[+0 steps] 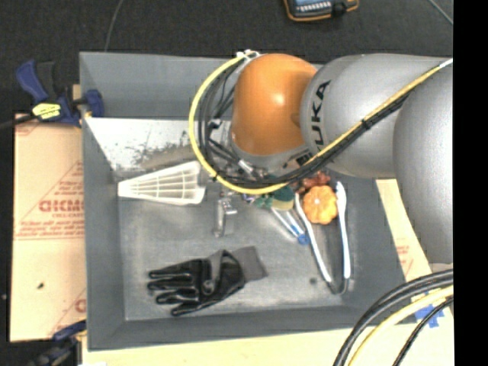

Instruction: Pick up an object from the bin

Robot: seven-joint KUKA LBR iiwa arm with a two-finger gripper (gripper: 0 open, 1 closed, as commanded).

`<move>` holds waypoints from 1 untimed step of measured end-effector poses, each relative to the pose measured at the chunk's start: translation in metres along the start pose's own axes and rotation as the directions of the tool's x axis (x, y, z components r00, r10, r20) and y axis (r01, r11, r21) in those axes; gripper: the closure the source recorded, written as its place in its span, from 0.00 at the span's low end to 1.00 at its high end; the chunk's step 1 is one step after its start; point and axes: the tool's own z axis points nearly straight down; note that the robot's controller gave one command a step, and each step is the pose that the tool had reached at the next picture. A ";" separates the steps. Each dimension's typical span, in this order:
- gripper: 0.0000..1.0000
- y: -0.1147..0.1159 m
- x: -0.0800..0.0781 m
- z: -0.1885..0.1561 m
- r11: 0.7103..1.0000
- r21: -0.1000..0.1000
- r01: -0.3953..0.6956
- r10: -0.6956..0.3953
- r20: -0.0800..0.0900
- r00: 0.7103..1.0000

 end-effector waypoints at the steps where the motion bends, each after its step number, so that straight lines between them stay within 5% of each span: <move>1: 0.00 0.003 -0.002 -0.006 0.988 0.000 0.154 -0.154 0.004 0.988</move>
Offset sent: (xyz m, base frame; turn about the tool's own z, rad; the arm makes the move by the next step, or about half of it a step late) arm 0.0491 0.0796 -0.0359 -0.1476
